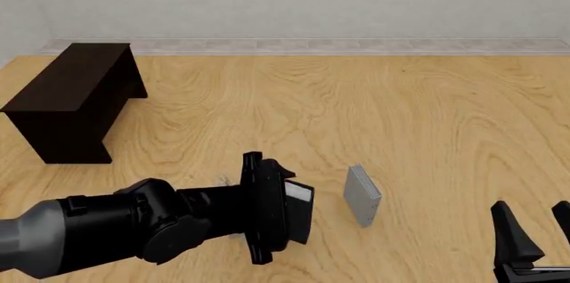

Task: Pick up the book in the middle and place it on the cabinet shelf.

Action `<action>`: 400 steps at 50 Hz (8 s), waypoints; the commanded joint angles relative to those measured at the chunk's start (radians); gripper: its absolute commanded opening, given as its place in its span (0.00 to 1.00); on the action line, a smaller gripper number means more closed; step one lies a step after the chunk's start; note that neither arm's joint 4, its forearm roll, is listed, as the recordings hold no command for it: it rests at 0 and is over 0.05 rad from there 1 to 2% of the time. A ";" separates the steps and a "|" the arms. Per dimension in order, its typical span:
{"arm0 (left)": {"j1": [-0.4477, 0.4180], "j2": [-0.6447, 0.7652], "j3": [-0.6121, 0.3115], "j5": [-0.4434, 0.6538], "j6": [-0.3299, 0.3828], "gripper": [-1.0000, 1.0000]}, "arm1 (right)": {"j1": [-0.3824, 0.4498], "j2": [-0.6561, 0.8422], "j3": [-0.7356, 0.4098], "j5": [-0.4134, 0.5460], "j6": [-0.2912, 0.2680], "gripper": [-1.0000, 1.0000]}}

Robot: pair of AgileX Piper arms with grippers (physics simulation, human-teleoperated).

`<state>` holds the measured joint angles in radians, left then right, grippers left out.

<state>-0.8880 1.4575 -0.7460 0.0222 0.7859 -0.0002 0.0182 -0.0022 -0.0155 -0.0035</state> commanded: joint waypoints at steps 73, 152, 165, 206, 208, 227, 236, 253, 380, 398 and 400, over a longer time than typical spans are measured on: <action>0.049 0.162 -0.055 -0.043 0.018 0.00 | 0.000 0.000 0.000 0.000 0.000 1.00; 0.027 -0.188 -0.092 0.077 0.155 0.00 | 0.000 0.000 0.000 0.000 0.000 1.00; 0.086 -0.235 -0.095 0.042 0.209 0.00 | 0.000 -0.001 0.000 0.000 0.000 1.00; 0.301 -0.356 -0.012 -0.090 0.365 0.00 | 0.000 0.000 0.000 0.000 0.000 1.00; 0.321 -0.342 -0.009 -0.110 0.383 0.00 | 0.000 0.000 0.000 0.000 0.000 1.00; 0.413 -0.354 -0.105 -0.068 0.404 0.00 | 0.000 0.000 0.000 0.000 0.000 1.00; 0.449 -0.347 -0.124 -0.063 0.419 0.00 | 0.000 0.000 0.000 0.000 0.000 1.00; 0.542 -0.302 -0.084 -0.138 0.497 0.00 | 0.000 0.000 0.000 0.000 0.000 1.00; 1.019 0.039 -0.186 -0.449 0.808 0.00 | 0.000 0.000 0.000 0.000 0.000 1.00; 1.055 0.103 -0.215 -0.473 0.773 0.00 | 0.000 0.000 0.000 0.000 0.000 1.00; 1.056 0.104 -0.222 -0.472 0.764 0.00 | 0.000 0.000 0.000 0.000 -0.001 1.00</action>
<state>0.1504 1.5447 -0.9372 -0.4271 1.5525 -0.0001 0.0182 -0.0022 -0.0156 -0.0036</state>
